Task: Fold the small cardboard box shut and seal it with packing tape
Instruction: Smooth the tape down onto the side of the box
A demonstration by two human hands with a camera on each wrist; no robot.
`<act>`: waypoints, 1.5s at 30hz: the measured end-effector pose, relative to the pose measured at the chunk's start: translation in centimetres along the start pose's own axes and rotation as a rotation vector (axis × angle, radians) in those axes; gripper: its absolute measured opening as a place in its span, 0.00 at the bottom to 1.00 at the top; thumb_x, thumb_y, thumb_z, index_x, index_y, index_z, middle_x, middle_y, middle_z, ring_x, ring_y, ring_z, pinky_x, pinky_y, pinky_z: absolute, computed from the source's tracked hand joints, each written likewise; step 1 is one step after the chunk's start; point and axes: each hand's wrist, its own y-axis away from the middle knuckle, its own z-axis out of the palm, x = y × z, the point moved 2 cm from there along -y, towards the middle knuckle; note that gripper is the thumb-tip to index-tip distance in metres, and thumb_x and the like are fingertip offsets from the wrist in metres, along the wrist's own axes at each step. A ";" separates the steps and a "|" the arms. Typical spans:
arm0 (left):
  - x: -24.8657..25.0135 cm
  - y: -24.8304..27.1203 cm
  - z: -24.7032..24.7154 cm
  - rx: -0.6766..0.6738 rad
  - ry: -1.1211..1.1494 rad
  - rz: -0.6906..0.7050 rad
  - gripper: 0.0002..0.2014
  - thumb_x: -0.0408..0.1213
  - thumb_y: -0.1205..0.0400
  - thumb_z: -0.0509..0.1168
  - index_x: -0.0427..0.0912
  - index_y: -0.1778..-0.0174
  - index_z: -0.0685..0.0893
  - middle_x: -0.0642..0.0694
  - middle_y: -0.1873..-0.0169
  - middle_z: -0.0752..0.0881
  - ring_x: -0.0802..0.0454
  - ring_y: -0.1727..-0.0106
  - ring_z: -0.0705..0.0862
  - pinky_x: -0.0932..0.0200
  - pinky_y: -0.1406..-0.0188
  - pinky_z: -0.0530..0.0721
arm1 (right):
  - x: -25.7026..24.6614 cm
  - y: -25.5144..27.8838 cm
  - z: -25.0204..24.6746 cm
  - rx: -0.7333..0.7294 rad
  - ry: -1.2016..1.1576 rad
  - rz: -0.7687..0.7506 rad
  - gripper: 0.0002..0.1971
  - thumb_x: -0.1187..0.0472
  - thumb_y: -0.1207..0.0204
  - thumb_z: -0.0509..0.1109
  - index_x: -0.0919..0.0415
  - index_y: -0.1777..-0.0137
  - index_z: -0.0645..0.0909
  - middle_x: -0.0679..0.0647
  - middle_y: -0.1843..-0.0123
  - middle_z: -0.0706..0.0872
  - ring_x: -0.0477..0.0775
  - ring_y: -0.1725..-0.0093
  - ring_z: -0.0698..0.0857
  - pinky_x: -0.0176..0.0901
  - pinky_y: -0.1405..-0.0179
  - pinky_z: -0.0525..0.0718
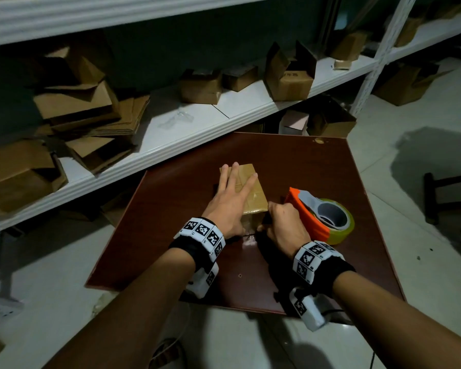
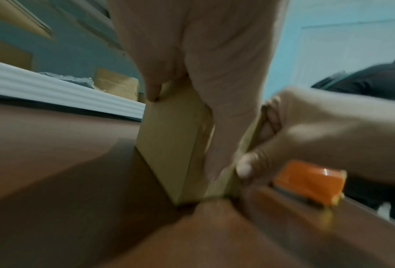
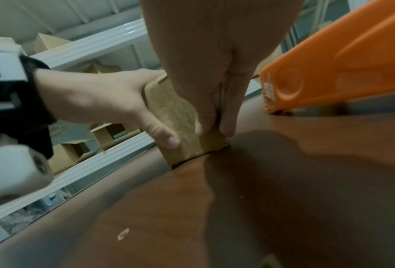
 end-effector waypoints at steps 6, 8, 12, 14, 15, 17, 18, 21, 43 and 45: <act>-0.2 -0.3 -0.7 -0.064 -0.051 0.004 0.75 0.20 0.32 0.83 0.62 0.08 0.33 0.45 0.13 0.19 0.38 0.12 0.21 0.36 0.19 0.78 | 0.1 -0.3 -0.1 -0.025 0.039 -0.007 0.15 0.66 0.26 0.78 0.62 0.40 0.83 0.62 0.48 0.91 0.65 0.47 0.91 0.54 0.51 0.90; -0.1 -0.3 -0.6 -0.058 -0.030 0.009 0.73 0.30 0.31 0.86 0.61 0.07 0.34 0.43 0.12 0.20 0.38 0.11 0.21 0.34 0.15 0.72 | 0.0 -0.3 0.0 -0.053 0.026 0.055 0.26 0.50 0.29 0.84 0.62 0.36 0.82 0.62 0.45 0.90 0.64 0.45 0.90 0.54 0.48 0.90; -0.2 -0.2 -0.3 -0.029 -0.002 0.028 0.70 0.53 0.31 0.86 0.60 0.07 0.37 0.43 0.10 0.24 0.38 0.11 0.22 0.30 0.11 0.63 | -0.1 -0.4 0.1 -0.019 0.013 0.049 0.29 0.39 0.29 0.81 0.62 0.40 0.84 0.61 0.47 0.91 0.63 0.48 0.91 0.59 0.50 0.91; -0.2 -0.2 -0.4 -0.028 -0.017 0.010 0.70 0.59 0.31 0.84 0.60 0.07 0.35 0.42 0.10 0.24 0.36 0.11 0.23 0.28 0.12 0.64 | 0.0 -0.9 -0.5 -0.044 0.005 0.025 0.18 0.49 0.25 0.81 0.62 0.46 0.85 0.59 0.52 0.92 0.60 0.52 0.92 0.55 0.55 0.91; -0.1 -0.1 -0.5 -0.040 -0.034 -0.007 0.71 0.64 0.32 0.82 0.60 0.08 0.34 0.41 0.10 0.25 0.35 0.10 0.24 0.26 0.13 0.64 | 0.0 -1.1 -1.0 -0.070 0.007 0.023 0.11 0.56 0.24 0.79 0.61 0.48 0.84 0.58 0.53 0.92 0.59 0.53 0.92 0.52 0.57 0.89; 0.0 0.1 -1.2 -0.099 -0.079 -0.042 0.73 0.75 0.36 0.77 0.59 0.08 0.31 0.37 0.10 0.26 0.31 0.10 0.26 0.25 0.12 0.60 | 0.3 -1.6 -2.0 -0.117 0.043 0.014 0.03 0.63 0.22 0.75 0.57 0.53 0.83 0.57 0.55 0.92 0.59 0.54 0.91 0.46 0.62 0.82; 0.0 0.3 -1.7 -0.130 -0.090 -0.055 0.74 0.81 0.38 0.74 0.60 0.08 0.31 0.37 0.10 0.28 0.30 0.10 0.27 0.25 0.13 0.58 | 0.5 -1.7 -2.3 -0.126 0.051 0.013 0.04 0.65 0.22 0.74 0.56 0.53 0.83 0.58 0.55 0.92 0.60 0.53 0.91 0.46 0.62 0.80; 0.0 1.3 -4.0 -0.134 -0.017 -0.112 0.68 0.91 0.39 0.57 0.61 0.07 0.42 0.39 0.08 0.43 0.33 0.07 0.42 0.25 0.13 0.59 | 0.9 -1.8 -3.7 -0.102 0.051 0.057 0.07 0.67 0.22 0.73 0.61 0.45 0.87 0.60 0.49 0.92 0.63 0.45 0.89 0.48 0.55 0.82; -0.8 1.8 -4.8 -0.090 0.408 -0.433 0.26 0.55 0.37 0.90 0.42 0.57 0.88 0.47 0.54 0.91 0.48 0.48 0.89 0.52 0.54 0.87 | 0.7 -1.5 -7.3 -0.149 -0.233 0.340 0.13 0.51 0.23 0.81 0.58 0.45 0.91 0.49 0.52 0.86 0.45 0.52 0.82 0.40 0.55 0.78; -0.8 1.8 -4.8 -0.079 0.429 -0.441 0.27 0.54 0.40 0.91 0.42 0.57 0.88 0.47 0.56 0.91 0.49 0.49 0.89 0.52 0.54 0.88 | 0.9 -1.5 -7.4 -0.167 -0.234 0.347 0.12 0.52 0.23 0.81 0.58 0.45 0.91 0.50 0.50 0.86 0.46 0.51 0.81 0.41 0.53 0.78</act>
